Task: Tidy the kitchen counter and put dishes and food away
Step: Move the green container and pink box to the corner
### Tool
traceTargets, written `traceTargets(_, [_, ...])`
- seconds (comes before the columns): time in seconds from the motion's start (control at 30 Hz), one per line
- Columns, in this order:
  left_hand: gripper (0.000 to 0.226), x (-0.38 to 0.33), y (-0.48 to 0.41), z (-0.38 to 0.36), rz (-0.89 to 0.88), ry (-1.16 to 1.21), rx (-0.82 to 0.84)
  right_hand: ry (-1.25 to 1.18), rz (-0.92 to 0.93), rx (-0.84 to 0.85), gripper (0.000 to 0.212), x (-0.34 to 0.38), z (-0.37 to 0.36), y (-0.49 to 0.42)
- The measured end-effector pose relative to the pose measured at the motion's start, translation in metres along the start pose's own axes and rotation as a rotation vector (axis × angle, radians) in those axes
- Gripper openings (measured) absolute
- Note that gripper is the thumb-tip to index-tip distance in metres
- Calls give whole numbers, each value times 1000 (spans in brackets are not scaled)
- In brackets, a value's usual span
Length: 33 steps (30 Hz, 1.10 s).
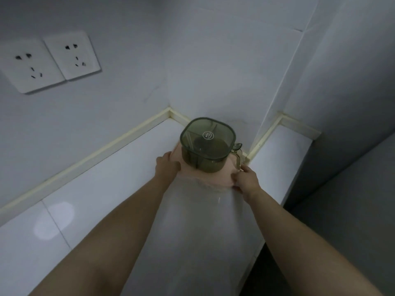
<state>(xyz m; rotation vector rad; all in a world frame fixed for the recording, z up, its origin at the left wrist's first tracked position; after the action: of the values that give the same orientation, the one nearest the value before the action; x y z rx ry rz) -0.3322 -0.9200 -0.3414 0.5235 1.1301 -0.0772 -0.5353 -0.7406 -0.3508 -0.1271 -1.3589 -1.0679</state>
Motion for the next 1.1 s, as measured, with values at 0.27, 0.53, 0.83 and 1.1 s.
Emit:
traceTargets(0.27, [34, 53, 65, 29, 110, 315, -76, 51, -16, 179, 49, -7, -24, 27])
traceTargets(0.53, [51, 89, 103, 50, 162, 292, -91, 9, -20, 358, 52, -20, -42, 39])
traceTargets(0.83, [58, 97, 116, 74, 189, 2, -193, 199, 206, 383, 45, -10, -71, 55])
traceTargets(1.1, [49, 102, 121, 69, 168, 121, -256, 391, 466, 148, 45, 8, -68, 62])
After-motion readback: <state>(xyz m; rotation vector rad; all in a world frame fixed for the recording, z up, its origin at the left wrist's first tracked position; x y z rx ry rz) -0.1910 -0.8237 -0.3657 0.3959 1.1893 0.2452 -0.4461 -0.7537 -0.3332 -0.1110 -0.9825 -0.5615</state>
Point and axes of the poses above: each hand's wrist, its own y-axis away from the middle knuckle, its own z-axis out of the back of the hand, x = y × z, the point moved 9 cm from there along -y, towards the middle knuckle, and after that the axes turned 9 degrees about y, right-handed, at the moved point
